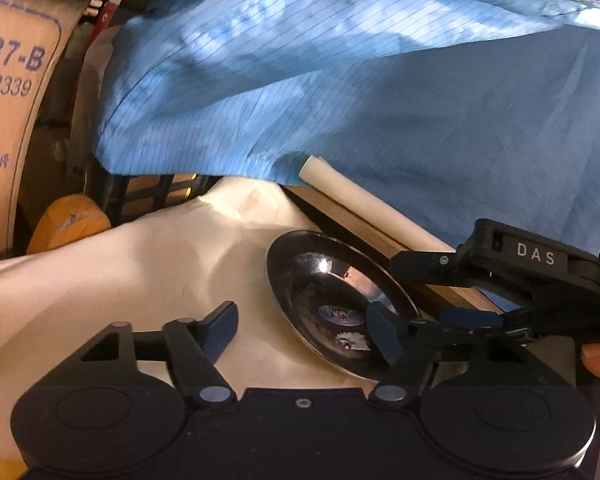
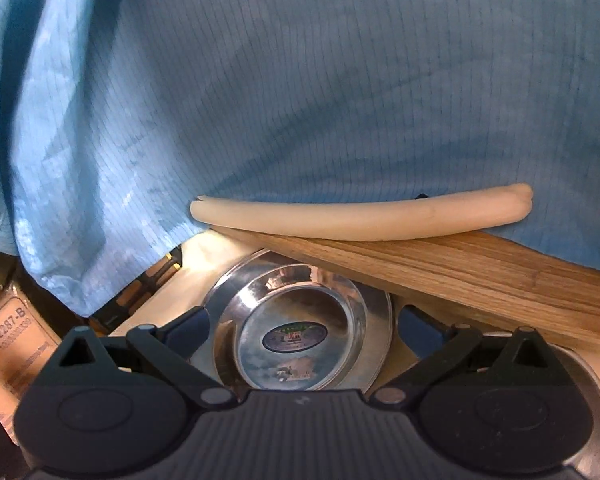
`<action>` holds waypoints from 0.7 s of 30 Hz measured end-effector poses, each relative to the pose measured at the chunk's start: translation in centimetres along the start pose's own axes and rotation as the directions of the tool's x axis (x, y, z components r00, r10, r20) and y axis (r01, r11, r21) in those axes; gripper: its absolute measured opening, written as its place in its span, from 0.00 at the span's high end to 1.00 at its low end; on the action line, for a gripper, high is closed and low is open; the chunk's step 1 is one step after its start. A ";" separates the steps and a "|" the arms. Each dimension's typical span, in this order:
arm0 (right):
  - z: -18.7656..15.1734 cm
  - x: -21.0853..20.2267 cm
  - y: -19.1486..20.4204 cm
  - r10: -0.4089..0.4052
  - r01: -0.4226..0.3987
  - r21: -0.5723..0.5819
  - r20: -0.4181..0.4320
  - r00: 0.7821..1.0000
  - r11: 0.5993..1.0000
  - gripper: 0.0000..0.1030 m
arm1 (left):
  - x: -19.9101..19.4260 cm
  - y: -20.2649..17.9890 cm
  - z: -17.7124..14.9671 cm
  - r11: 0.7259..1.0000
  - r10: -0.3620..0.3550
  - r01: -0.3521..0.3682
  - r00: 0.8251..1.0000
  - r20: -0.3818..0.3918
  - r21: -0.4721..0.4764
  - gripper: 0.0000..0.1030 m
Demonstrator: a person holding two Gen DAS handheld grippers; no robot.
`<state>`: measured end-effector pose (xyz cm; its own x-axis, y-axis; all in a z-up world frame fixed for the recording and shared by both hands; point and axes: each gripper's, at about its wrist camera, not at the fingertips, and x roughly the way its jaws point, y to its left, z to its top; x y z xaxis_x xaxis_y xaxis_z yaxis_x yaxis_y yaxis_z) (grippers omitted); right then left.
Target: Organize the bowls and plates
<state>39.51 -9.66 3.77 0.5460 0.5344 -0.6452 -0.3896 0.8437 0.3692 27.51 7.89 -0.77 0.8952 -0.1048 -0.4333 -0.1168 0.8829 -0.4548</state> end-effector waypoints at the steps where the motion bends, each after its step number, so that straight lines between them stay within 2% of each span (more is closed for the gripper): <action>1: 0.0 0.1 0.1 -0.009 0.009 -0.002 -0.003 1.000 1.000 0.01 | 0.1 0.2 0.1 1.000 -0.003 0.003 1.000 -0.005 -0.017 0.43; 6: 0.1 0.9 0.7 -0.069 0.068 -0.025 -0.024 0.997 0.997 0.06 | 0.4 1.3 0.3 0.996 -0.005 0.005 1.000 -0.008 -0.094 0.54; 8: 0.1 1.2 0.9 -0.093 0.092 -0.024 -0.030 0.995 0.995 0.09 | 0.5 1.4 0.3 0.995 -0.011 0.010 1.000 -0.014 -0.098 0.57; 16: 0.1 2.1 1.4 -0.166 0.163 -0.059 -0.048 0.985 0.985 0.10 | 0.8 1.6 0.3 0.992 -0.026 0.023 0.999 -0.027 -0.123 0.70; 21: 0.2 2.6 1.8 -0.204 0.199 -0.082 -0.060 0.977 0.977 0.13 | 1.1 1.7 0.3 0.991 -0.022 0.018 0.999 -0.031 -0.130 0.73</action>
<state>40.41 -6.71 2.88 0.5683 0.3468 -0.7461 -0.3329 0.9262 0.1769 28.41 9.40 -1.73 0.8838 -0.1384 -0.4470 -0.1555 0.8141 -0.5595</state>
